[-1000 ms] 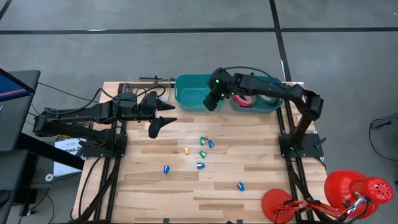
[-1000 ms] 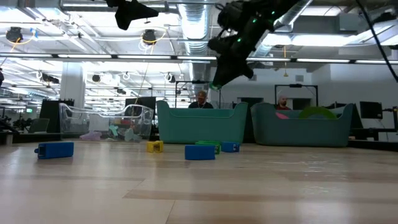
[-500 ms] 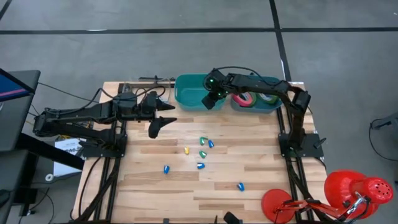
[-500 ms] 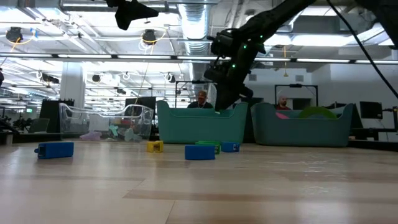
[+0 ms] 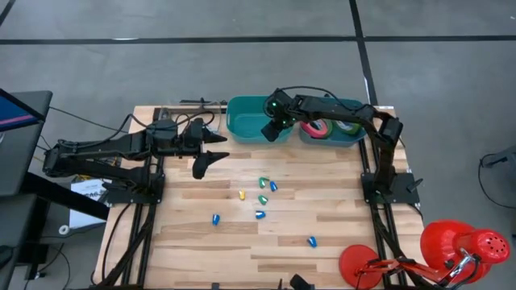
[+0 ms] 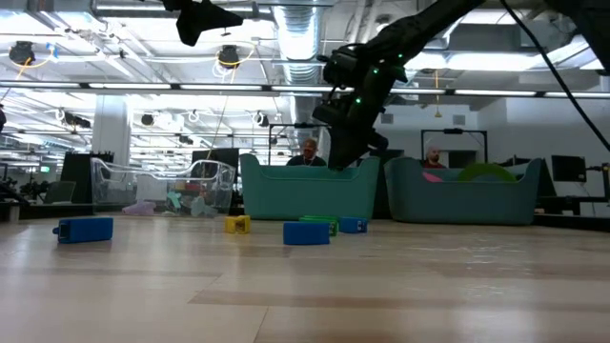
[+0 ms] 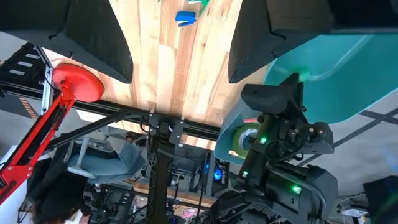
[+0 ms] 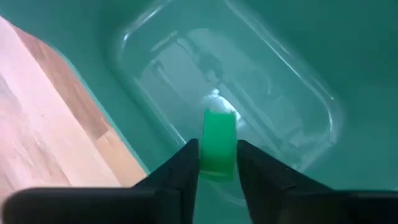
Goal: Pick and place Stapler, Stapler remover, tape
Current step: Put the green stapler into the green bin, then put the blue stapler into the green bin
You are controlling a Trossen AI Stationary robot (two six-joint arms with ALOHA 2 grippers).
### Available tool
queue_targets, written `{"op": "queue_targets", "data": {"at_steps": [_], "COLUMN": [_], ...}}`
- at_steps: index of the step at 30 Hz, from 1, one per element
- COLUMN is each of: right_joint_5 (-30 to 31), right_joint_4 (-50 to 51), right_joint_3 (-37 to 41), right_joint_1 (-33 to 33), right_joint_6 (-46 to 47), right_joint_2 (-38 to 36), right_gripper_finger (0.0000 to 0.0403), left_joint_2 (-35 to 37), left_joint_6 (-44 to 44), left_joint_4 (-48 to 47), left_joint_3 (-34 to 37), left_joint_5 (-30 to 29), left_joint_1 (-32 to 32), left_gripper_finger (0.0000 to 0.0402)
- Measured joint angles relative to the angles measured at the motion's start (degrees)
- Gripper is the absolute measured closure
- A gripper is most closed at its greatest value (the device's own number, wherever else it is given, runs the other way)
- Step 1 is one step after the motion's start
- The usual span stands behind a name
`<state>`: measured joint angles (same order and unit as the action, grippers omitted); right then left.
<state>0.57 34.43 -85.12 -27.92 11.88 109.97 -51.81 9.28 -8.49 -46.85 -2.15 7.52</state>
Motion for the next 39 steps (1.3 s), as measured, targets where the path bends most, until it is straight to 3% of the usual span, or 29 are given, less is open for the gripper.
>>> {"op": "queue_targets", "data": {"at_steps": [7, 12, 19, 29, 39], "right_joint_5": [-0.64, -1.86, -3.63, -3.67, -3.55], "right_joint_4": [0.56, 1.79, 2.44, 6.25, 11.05], "right_joint_3": [0.00, 0.00, 0.00, 0.00, 0.00], "right_joint_1": [0.02, 0.49, 3.01, 12.20, 21.34], "right_joint_6": [0.15, 0.07, -2.79, -6.58, -5.06], "right_joint_2": [0.00, -1.51, -8.30, -18.45, -20.92], "right_gripper_finger": [0.0195, 0.0160, 0.0170, 0.0193, 0.0206], "left_joint_2": [0.00, 0.00, 0.01, 0.00, 0.00], "left_joint_6": [-0.02, 0.00, -0.01, -0.01, 2.33], "left_joint_4": [0.00, 0.00, -0.02, -0.04, -0.06], "left_joint_3": [0.00, 0.00, 0.00, 0.00, 0.00], "left_joint_5": [0.00, 0.00, 0.00, 0.02, 0.89], "left_joint_1": [0.01, 0.01, -0.01, 0.00, -0.01], "left_gripper_finger": [0.0147, 0.0147, 0.0147, 0.0147, 0.0147]}}
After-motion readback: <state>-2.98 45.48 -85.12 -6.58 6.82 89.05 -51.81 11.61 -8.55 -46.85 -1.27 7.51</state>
